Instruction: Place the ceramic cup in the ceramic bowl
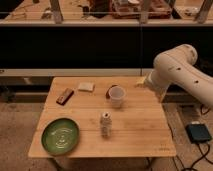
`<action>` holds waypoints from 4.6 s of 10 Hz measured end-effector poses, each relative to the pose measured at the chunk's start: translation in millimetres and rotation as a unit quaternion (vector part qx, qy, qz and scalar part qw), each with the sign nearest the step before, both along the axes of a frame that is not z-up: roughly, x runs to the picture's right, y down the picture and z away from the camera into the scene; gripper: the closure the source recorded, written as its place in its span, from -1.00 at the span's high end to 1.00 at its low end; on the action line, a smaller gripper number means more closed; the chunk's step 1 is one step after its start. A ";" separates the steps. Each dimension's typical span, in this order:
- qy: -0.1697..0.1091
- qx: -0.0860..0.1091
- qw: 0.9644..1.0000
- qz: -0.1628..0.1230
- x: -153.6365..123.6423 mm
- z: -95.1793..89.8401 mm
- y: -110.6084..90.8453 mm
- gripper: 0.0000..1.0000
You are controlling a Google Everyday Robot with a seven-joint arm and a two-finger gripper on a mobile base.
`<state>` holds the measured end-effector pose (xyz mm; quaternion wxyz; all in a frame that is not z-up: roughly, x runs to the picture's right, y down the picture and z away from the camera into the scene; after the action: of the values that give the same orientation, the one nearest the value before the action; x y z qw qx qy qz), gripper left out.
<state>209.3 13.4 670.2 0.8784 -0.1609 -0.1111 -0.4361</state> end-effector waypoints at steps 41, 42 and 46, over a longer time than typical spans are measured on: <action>-0.184 0.010 0.976 -0.115 -103.4 218.4 32.1 -0.16; -0.186 0.013 0.975 -0.120 -113.8 210.3 33.9 -0.37; -0.195 0.023 0.967 -0.162 -145.7 148.2 26.1 -0.75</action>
<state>63.6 39.5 818.5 0.7605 -0.0680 -0.2427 -0.5984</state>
